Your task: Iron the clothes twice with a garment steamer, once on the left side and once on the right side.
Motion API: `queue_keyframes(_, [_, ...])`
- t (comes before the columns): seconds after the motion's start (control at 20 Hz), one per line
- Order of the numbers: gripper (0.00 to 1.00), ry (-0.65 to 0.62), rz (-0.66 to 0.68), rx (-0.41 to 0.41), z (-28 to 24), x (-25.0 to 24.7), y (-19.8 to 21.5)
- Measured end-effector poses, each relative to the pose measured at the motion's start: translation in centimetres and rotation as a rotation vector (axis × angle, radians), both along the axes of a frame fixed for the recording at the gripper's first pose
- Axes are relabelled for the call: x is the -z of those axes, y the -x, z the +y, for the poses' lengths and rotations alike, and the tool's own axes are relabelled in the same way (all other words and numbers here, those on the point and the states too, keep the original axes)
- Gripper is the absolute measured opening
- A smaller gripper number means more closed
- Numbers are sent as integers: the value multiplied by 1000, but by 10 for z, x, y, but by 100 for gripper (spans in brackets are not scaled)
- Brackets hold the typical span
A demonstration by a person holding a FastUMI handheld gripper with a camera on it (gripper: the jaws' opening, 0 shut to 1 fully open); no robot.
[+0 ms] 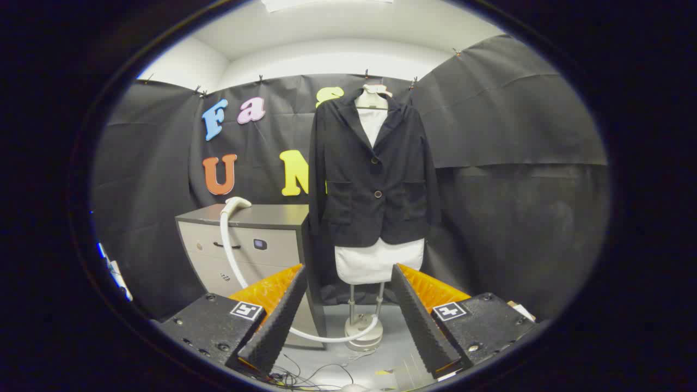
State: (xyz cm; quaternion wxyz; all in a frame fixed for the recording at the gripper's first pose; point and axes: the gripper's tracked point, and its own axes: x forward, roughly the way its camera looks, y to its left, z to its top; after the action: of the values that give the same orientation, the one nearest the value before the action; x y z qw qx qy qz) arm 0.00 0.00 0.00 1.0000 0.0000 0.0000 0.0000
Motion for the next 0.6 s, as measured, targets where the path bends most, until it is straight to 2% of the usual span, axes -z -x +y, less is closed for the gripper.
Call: queue_keyframes(0.6, [99, -6, 7, 4, 15, -8, -14])
